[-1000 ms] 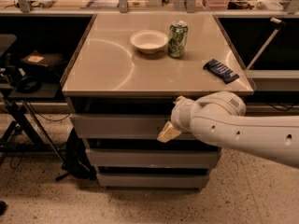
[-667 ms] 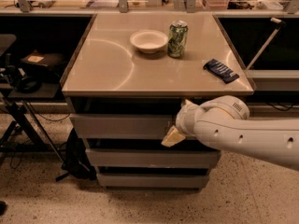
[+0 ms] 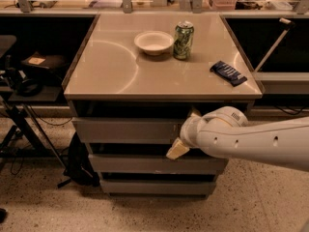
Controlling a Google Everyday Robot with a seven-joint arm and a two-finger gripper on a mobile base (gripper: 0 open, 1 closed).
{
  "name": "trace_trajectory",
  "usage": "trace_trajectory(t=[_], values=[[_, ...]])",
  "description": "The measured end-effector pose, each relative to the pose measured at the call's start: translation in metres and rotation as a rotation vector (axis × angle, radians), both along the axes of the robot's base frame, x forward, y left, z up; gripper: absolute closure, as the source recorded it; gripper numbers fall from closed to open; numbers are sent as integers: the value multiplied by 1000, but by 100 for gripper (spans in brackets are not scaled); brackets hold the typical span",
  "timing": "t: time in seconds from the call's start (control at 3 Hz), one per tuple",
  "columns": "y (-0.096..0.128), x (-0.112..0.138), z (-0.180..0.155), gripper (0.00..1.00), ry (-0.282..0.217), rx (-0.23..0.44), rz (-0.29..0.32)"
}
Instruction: Open top drawer
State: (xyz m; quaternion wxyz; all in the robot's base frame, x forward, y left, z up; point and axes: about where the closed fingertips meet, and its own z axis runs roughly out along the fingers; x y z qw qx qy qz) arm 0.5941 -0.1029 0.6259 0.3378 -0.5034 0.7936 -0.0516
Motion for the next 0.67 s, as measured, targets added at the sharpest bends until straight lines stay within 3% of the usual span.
trace_trajectory(t=[0.33, 0.67], values=[[0, -1, -4, 0, 8, -2, -1], [0, -1, -4, 18, 8, -2, -1]])
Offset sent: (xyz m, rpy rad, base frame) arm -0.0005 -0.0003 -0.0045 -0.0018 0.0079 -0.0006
